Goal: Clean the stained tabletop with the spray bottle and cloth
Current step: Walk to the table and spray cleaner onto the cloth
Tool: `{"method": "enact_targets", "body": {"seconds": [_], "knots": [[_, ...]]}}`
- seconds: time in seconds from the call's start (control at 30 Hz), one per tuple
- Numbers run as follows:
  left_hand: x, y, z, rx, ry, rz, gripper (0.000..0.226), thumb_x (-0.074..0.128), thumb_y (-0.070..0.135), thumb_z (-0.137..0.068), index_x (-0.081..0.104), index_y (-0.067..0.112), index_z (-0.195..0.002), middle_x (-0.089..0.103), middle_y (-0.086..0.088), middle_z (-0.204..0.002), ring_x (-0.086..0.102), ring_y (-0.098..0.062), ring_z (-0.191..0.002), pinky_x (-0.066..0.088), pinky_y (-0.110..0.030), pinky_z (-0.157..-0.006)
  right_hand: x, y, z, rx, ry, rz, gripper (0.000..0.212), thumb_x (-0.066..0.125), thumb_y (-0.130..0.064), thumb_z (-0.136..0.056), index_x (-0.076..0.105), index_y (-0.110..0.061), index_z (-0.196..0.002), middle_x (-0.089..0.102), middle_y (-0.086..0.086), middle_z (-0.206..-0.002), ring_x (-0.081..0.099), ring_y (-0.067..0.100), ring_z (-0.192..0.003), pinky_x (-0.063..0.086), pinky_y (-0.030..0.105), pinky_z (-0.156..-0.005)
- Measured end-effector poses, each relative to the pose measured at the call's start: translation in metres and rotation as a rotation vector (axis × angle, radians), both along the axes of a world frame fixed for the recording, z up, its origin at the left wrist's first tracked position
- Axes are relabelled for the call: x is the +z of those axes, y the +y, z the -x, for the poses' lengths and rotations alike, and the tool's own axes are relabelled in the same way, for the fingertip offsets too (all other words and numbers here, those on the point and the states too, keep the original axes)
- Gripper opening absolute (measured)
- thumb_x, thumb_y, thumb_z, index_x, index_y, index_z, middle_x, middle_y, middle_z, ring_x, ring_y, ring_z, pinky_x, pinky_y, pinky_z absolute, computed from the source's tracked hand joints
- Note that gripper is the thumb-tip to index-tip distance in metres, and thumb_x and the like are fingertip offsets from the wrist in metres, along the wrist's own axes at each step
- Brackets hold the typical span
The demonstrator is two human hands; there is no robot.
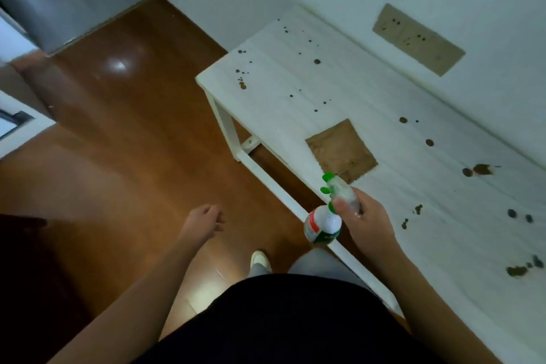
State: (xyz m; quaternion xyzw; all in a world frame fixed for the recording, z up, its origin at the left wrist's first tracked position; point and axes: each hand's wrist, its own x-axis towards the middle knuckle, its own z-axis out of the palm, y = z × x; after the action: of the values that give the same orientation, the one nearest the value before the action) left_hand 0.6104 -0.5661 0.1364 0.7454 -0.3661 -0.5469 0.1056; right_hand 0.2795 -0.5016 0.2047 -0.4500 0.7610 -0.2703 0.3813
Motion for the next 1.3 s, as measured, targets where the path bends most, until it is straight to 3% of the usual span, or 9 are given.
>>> {"method": "enact_targets", "body": {"seconds": [0.1,0.3,0.43,0.57,0.7,0.87,1.0,1.07,1.3], "knots": [[0.013,-0.058,0.029,-0.138,0.024,0.059,0.028,0.046,0.028,-0.107,0.069,0.012,-0.101,0.073,-0.011,-0.099,0.068,-0.024,-0.086,0.05,-0.031,-0.071,0.009,-0.011,0.011,-0.068,0.019,0.019,0.023,0.059,-0.044,-0.097,0.065,-0.03,-0.114,0.065,-0.012,-0.083,0.058,-0.003,-0.072,0.04,0.009,-0.06],[0.011,-0.122,0.082,-0.47,-0.013,0.147,0.025,0.047,0.03,-0.106,0.068,0.019,-0.1,0.073,-0.001,-0.097,0.07,-0.021,-0.092,0.057,-0.039,-0.085,0.005,-0.053,0.03,-0.188,0.007,0.066,0.023,0.059,-0.049,-0.094,0.066,-0.036,-0.112,0.069,-0.005,-0.087,0.062,0.01,-0.077,0.046,0.024,-0.064],[0.02,-0.156,0.094,-0.66,-0.096,0.195,0.027,0.047,0.034,-0.105,0.068,0.02,-0.096,0.072,0.001,-0.095,0.069,-0.018,-0.089,0.058,-0.042,-0.086,0.001,-0.097,0.035,-0.234,-0.045,0.092,0.007,0.063,-0.042,-0.094,0.064,-0.036,-0.093,0.059,-0.015,-0.069,0.054,0.0,-0.064,0.039,0.017,-0.059],[0.032,-0.191,0.098,-0.764,-0.201,0.271,0.026,0.046,0.041,-0.105,0.066,0.025,-0.1,0.069,0.006,-0.094,0.066,-0.012,-0.088,0.058,-0.038,-0.084,0.003,-0.146,0.033,-0.258,-0.136,0.12,0.017,0.061,-0.043,-0.095,0.062,-0.034,-0.081,0.063,-0.01,-0.07,0.061,0.005,-0.066,0.043,0.015,-0.057],[0.034,-0.226,0.111,-0.899,-0.291,0.341,0.027,0.046,0.042,-0.105,0.064,0.023,-0.112,0.069,0.009,-0.099,0.063,-0.005,-0.088,0.055,-0.028,-0.078,0.004,-0.18,0.037,-0.273,-0.184,0.12,0.053,0.054,-0.061,-0.087,0.069,-0.01,-0.092,0.07,0.013,-0.083,0.069,0.027,-0.077,0.059,0.036,-0.069],[0.019,-0.265,0.126,-1.084,-0.329,0.464,0.032,0.047,0.042,-0.104,0.063,0.022,-0.124,0.067,0.005,-0.123,0.062,-0.011,-0.105,0.051,-0.028,-0.088,0.003,-0.191,0.047,-0.479,-0.241,0.102,0.052,0.064,-0.049,-0.089,0.055,-0.004,-0.066,0.055,0.014,-0.061,0.051,0.013,-0.052,0.043,0.012,-0.049],[0.003,-0.298,0.134,-1.274,-0.281,0.587,0.039,0.052,0.038,-0.102,0.061,0.016,-0.134,0.062,0.001,-0.136,0.058,-0.019,-0.123,0.048,-0.035,-0.103,-0.005,-0.186,0.04,-0.68,-0.252,0.105,0.062,0.066,-0.062,-0.079,0.052,-0.003,-0.063,0.044,-0.002,-0.052,0.044,0.007,-0.047,0.039,0.015,-0.049],[-0.005,-0.31,0.137,-1.399,-0.237,0.648,0.042,0.05,0.04,-0.101,0.061,0.015,-0.132,0.062,-0.001,-0.137,0.059,-0.022,-0.123,0.049,-0.038,-0.102,-0.005,-0.181,0.029,-0.731,-0.24,0.103,0.064,0.066,-0.061,-0.08,0.06,0.002,-0.069,0.054,0.002,-0.053,0.051,0.008,-0.048,0.043,0.016,-0.051],[-0.034,-0.326,0.139,-1.802,-0.104,0.86,0.041,0.068,0.037,-0.094,0.063,0.016,-0.129,0.061,-0.004,-0.139,0.058,-0.026,-0.128,0.05,-0.042,-0.102,-0.008,-0.163,-0.024,-1.022,-0.238,0.031,0.026,0.067,-0.045,-0.092,0.069,-0.024,-0.077,0.069,-0.01,-0.063,0.064,-0.003,-0.058,0.049,0.011,-0.055]]}}
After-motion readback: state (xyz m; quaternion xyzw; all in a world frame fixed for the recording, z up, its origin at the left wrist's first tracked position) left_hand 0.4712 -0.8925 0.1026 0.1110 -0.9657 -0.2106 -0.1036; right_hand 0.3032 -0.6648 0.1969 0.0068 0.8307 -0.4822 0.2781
